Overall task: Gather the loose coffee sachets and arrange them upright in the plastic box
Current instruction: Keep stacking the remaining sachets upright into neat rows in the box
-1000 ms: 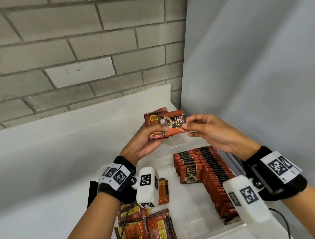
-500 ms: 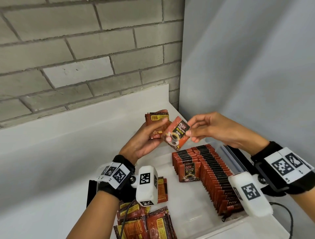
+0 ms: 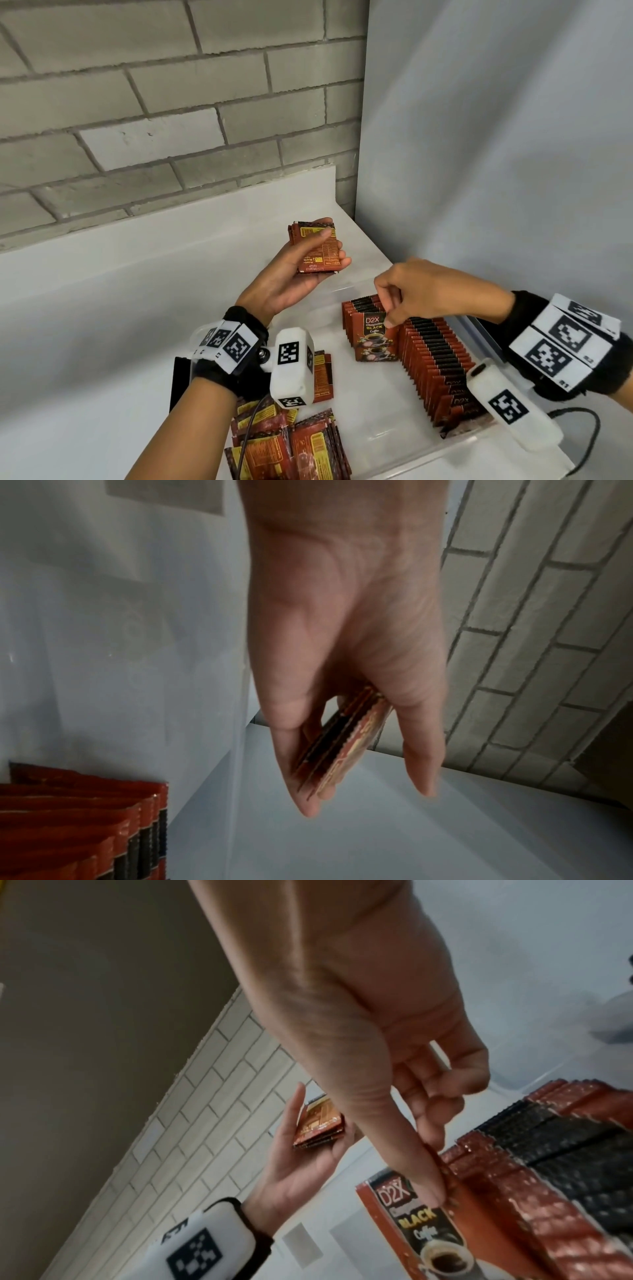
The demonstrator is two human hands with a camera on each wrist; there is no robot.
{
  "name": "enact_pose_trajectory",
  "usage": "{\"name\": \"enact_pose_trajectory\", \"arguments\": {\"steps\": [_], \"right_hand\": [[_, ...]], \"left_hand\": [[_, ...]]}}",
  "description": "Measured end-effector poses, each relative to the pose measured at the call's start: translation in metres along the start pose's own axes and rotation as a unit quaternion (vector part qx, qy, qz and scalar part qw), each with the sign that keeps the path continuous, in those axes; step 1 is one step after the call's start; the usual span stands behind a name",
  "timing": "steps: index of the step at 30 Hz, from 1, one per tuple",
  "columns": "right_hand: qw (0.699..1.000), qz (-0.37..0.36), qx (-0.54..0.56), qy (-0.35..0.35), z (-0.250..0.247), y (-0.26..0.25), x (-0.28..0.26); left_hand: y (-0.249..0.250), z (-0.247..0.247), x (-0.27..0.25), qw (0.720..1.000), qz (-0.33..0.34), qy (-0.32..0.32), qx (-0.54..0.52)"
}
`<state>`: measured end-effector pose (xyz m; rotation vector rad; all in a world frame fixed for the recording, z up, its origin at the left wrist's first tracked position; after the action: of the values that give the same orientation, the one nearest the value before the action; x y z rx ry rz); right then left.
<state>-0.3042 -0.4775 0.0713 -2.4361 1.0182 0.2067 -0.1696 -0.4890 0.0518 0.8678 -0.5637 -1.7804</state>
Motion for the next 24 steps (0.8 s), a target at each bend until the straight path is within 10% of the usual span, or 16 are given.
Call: {"name": "enact_pose_trajectory", "arguments": {"steps": [24], "right_hand": [[0.995, 0.002, -0.05, -0.082, 0.018, 0.004, 0.01]], "left_hand": [[0.0, 0.005, -0.003, 1.0, -0.008, -0.014, -0.015]]}}
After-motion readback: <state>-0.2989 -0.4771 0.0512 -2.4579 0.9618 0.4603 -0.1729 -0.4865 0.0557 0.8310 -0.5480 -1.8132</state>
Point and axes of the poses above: each hand's wrist, its own x-axis towards the middle knuckle, its own z-axis out of the palm, y = z × x, the point moved 9 cm from there along x, towards the middle knuckle, and after that the axes turned 8 degrees about -z, right-handed, at the moved point
